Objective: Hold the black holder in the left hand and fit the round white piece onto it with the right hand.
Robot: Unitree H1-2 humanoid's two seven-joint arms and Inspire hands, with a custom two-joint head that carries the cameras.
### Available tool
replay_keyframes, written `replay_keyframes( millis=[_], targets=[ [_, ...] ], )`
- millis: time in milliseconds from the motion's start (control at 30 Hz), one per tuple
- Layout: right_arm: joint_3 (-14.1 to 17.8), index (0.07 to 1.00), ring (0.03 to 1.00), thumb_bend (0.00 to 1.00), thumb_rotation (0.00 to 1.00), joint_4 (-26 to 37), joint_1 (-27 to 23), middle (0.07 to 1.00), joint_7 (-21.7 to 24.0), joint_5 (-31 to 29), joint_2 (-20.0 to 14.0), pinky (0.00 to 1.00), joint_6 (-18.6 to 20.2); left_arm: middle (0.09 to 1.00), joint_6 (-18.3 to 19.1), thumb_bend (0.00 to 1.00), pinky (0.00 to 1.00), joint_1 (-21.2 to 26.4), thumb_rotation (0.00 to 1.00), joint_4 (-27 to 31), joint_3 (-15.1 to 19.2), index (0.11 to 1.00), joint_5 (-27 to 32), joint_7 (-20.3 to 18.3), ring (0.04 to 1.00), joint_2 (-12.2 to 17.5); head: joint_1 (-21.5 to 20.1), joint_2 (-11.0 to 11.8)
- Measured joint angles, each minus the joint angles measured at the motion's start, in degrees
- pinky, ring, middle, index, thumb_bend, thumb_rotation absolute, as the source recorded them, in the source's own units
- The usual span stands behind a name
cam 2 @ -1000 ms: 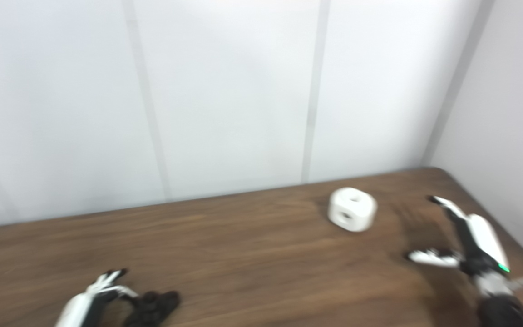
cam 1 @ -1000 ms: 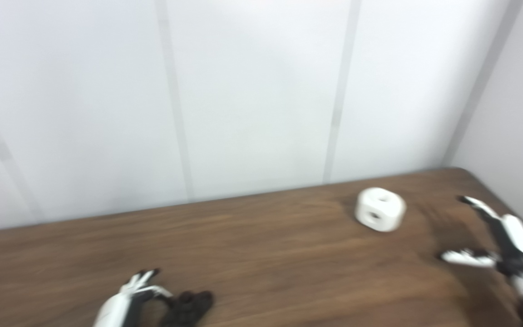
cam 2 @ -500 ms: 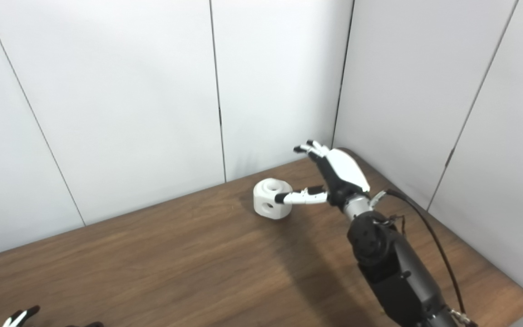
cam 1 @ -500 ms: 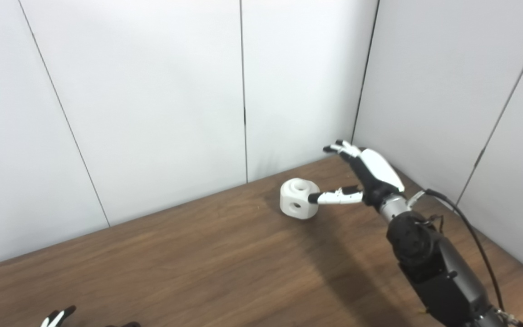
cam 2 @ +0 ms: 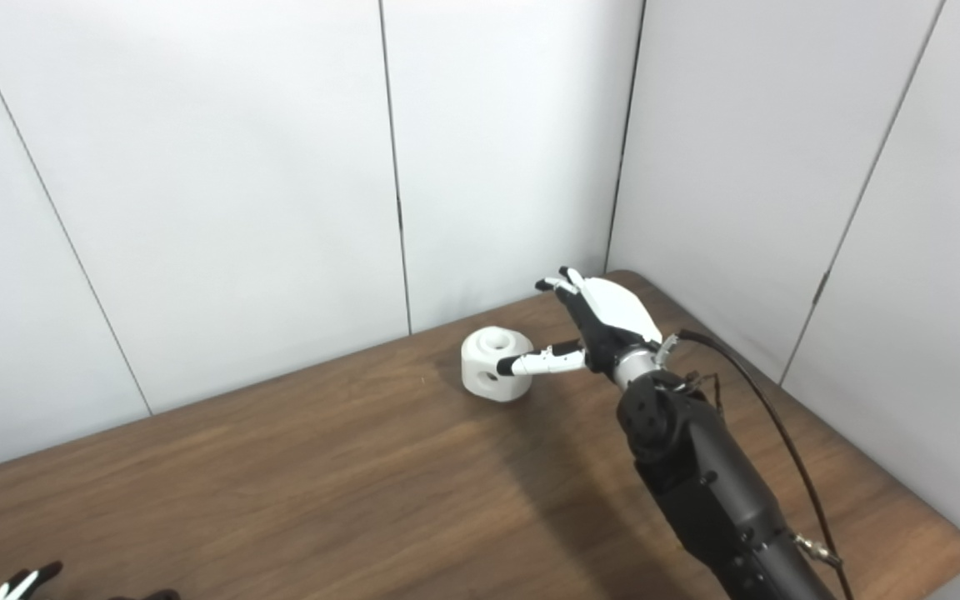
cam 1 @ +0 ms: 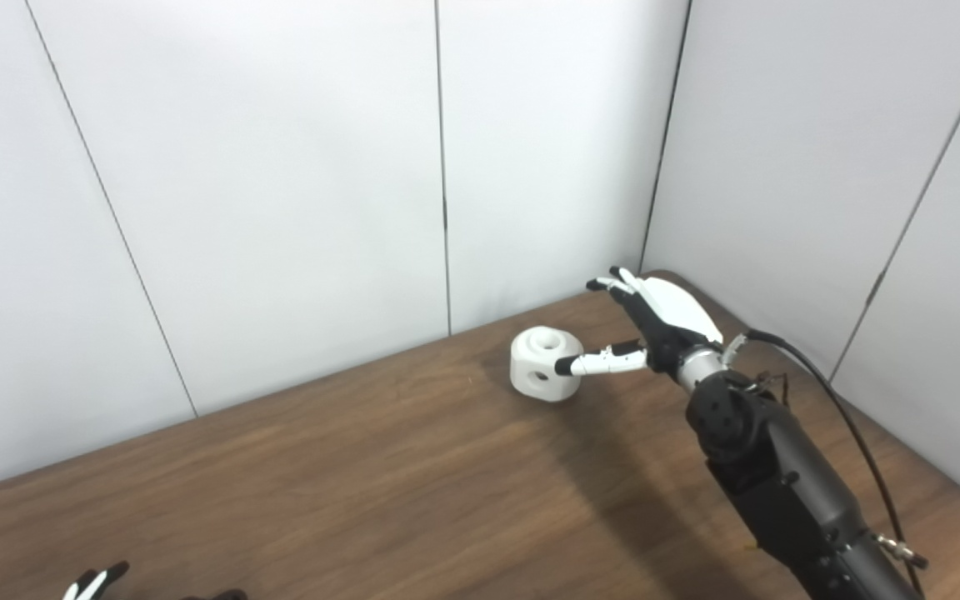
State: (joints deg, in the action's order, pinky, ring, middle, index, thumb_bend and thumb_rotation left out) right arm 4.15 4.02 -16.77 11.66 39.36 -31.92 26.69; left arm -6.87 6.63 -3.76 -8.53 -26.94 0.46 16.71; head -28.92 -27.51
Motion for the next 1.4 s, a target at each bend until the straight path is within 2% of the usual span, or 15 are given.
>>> replay_keyframes(
  millis=[367,800,1167,1400],
  targets=[
    [-1.44,0.888,0.984,1.00,0.64,-5.14,-2.53,1.000,-0.32,1.95,0.65,0.91,0.03,0.920,0.46,0.52,1.00,-0.09,0.03,0.19,0.48,0.483,-0.06,-0.59,1.000,-0.31,0.97,-0.26],
    [-2.37,0.903,0.978,1.00,0.67,-6.67,-3.50,0.992,0.20,3.24,3.21,0.91,0.06,0.918,3.92,0.52,1.00,-0.54,0.03,2.33,0.47,0.483,-0.28,-1.32,1.000,-0.73,1.85,-0.35],
    [-1.85,0.919,0.977,1.00,0.65,-6.08,-5.56,0.977,6.26,9.93,6.99,0.90,0.08,0.917,4.83,0.52,1.00,-0.94,0.03,3.68,0.45,0.483,-0.35,-1.49,1.000,-0.95,2.20,-0.44],
    [-1.97,0.926,0.974,1.00,0.64,-5.55,-5.59,0.981,6.39,10.41,7.59,0.89,0.08,0.917,5.98,0.52,1.00,-1.25,0.03,4.61,0.43,0.483,-0.33,-1.77,1.000,-1.03,2.29,-0.61]
  ],
)
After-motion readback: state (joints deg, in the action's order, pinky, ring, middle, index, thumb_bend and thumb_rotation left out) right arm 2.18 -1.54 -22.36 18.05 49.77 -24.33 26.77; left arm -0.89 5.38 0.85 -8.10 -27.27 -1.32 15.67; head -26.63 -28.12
